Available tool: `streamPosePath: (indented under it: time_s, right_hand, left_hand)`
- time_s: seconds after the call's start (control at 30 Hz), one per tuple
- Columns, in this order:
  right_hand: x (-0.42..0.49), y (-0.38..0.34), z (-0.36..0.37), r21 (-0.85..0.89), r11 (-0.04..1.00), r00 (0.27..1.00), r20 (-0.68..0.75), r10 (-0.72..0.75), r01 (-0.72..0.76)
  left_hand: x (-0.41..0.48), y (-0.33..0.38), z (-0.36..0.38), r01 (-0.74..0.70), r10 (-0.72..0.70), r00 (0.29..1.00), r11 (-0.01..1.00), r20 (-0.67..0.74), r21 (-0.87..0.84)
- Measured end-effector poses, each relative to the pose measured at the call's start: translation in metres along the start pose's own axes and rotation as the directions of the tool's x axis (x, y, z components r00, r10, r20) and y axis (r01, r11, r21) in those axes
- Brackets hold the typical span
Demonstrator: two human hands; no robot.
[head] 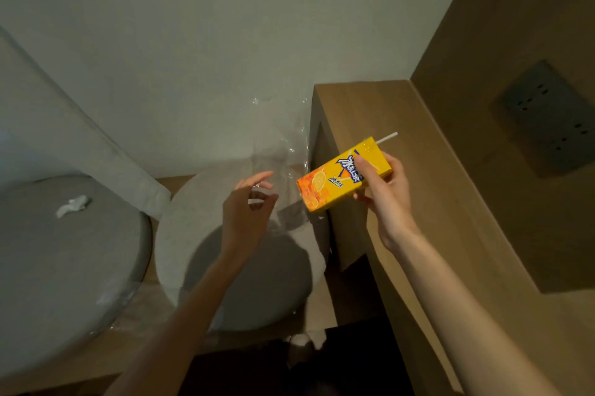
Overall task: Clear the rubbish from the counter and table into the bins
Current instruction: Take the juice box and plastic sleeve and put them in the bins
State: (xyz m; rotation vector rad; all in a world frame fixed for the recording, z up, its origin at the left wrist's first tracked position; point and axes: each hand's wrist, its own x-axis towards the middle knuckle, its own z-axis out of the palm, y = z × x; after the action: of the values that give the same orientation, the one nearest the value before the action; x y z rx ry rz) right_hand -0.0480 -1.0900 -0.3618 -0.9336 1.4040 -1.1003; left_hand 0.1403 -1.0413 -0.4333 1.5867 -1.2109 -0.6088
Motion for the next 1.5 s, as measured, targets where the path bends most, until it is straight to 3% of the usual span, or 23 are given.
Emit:
streamPosePath:
  time_s: [0.1, 0.2, 0.4, 0.67, 1.07, 1.5]
  right_hand:
    - [-0.042, 0.007, -0.003, 0.004, 1.0, 1.0, -0.006, -0.011, 0.011]
    - [-0.087, 0.015, -0.011, -0.016, 0.999, 0.999, -0.031, -0.032, 0.032]
    - [-0.173, 0.021, -0.041, -0.082, 0.994, 0.994, -0.08, -0.072, 0.065]
    - [-0.261, 0.033, -0.085, -0.079, 0.993, 0.996, -0.013, -0.089, 0.088]
    - [-0.413, 0.097, -0.194, -0.113, 0.991, 0.993, 0.093, -0.067, 0.077]
    - [-0.57, 0.143, -0.25, -0.182, 0.981, 0.997, 0.044, -0.06, 0.067]
  left_hand:
    - [-0.034, 0.007, -0.018, -0.085, 0.084, 0.996, 0.996, 0.014, 0.027]
    - [-0.07, 0.018, -0.035, -0.059, 0.067, 0.994, 0.994, 0.088, -0.098]
    - [-0.143, 0.051, -0.056, -0.029, 0.056, 0.98, 0.99, 0.189, -0.14]
    - [-0.235, 0.077, -0.066, -0.074, 0.092, 0.986, 0.988, 0.138, -0.133]
    - [-0.443, 0.121, -0.089, -0.084, 0.087, 0.991, 0.996, 0.1, -0.029]
    - [-0.596, 0.116, -0.121, -0.069, 0.081, 0.965, 0.996, 0.248, -0.058]
